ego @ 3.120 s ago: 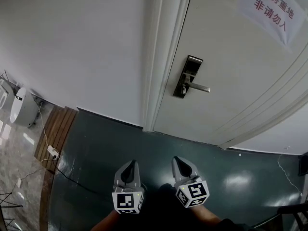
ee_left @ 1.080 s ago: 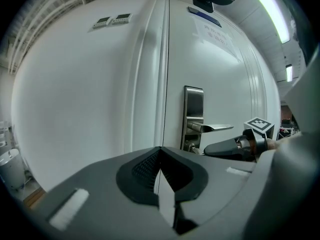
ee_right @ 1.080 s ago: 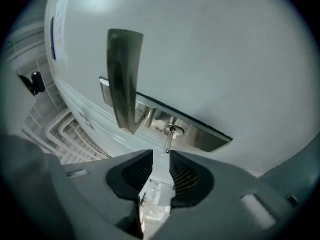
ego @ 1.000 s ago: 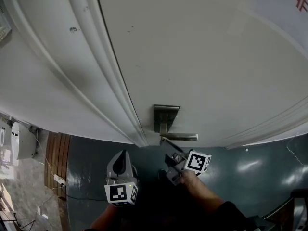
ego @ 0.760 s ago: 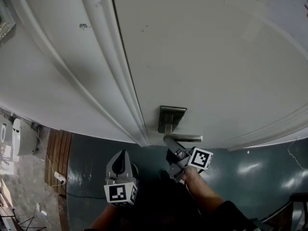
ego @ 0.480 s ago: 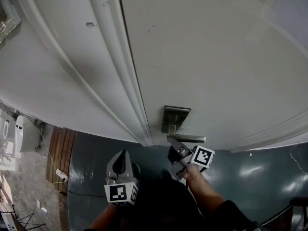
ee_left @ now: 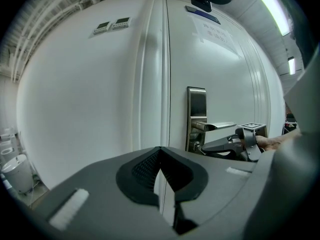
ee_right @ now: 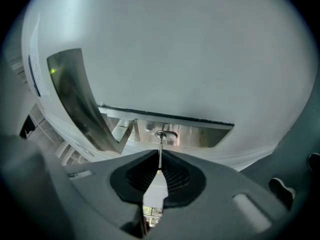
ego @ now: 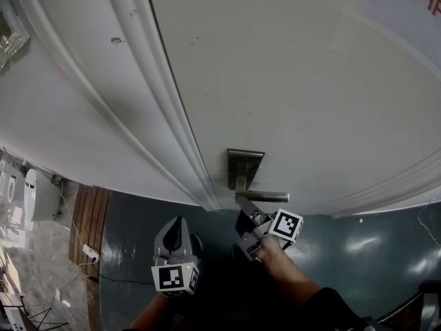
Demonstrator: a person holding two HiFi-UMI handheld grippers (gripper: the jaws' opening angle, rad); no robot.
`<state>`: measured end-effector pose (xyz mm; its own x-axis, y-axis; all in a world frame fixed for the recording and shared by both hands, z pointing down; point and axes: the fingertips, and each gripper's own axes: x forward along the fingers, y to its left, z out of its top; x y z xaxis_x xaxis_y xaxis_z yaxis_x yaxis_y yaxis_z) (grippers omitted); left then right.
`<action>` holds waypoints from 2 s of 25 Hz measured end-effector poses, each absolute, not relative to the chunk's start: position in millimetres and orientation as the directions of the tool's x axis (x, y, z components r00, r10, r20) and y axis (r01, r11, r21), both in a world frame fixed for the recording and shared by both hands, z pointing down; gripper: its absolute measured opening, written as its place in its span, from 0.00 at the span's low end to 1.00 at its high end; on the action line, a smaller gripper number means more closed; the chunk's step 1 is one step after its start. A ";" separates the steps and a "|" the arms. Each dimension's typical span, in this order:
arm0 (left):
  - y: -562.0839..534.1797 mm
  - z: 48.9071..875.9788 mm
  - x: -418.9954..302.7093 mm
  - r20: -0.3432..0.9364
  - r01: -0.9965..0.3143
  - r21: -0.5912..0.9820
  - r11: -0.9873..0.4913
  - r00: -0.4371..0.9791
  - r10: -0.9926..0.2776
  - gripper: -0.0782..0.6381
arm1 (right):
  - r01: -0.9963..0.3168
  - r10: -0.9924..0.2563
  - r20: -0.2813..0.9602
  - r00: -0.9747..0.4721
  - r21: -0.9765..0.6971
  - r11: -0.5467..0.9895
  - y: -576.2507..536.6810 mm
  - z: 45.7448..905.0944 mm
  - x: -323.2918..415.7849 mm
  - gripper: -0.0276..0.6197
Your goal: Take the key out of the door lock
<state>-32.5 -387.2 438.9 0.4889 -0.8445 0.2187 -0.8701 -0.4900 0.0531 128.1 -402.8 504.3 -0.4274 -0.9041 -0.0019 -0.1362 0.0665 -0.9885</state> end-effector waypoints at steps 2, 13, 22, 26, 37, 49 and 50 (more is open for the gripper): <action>-386.2 438.7 -31.9 0.221 -0.871 0.053 -0.487 0.486 -0.845 0.13 | -0.121 -0.897 -0.004 -0.443 -0.991 0.064 -392.7 505.6 122.6 0.06; -371.8 439.5 -13.8 0.227 -0.862 0.054 -0.505 0.503 -0.834 0.13 | -0.082 -0.859 -0.026 -0.512 -0.994 0.079 -352.5 494.1 111.9 0.06; -342.5 443.8 8.1 0.276 -0.884 0.063 -0.462 0.461 -0.844 0.13 | -0.116 -0.808 -0.004 -0.589 -0.989 0.089 -315.5 490.2 114.6 0.06; -332.4 448.1 14.1 0.291 -0.891 0.062 -0.451 0.448 -0.845 0.13 | -0.210 -0.786 0.044 -0.616 -0.971 0.111 -304.3 494.0 120.6 0.06; -312.0 441.2 14.5 0.272 -0.873 0.049 -0.485 0.478 -0.835 0.13 | -0.401 -0.758 0.093 -0.646 -0.886 0.233 -275.3 486.5 98.7 0.06; -224.6 439.9 -69.8 0.213 -0.869 0.092 -0.486 0.494 -0.843 0.13 | -0.613 -0.777 0.209 -0.594 -0.744 0.268 -189.9 482.8 26.2 0.06; -214.5 437.6 -77.9 0.210 -0.868 0.095 -0.487 0.496 -0.843 0.13 | -0.623 -0.782 0.211 -0.586 -0.735 0.269 -180.4 482.4 18.6 0.06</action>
<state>-77.9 -214.5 437.6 0.4957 -0.8428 0.2097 -0.8682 -0.4870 0.0950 18.6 -180.4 482.4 -0.5862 -0.7823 0.2109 -0.6228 0.2686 -0.7348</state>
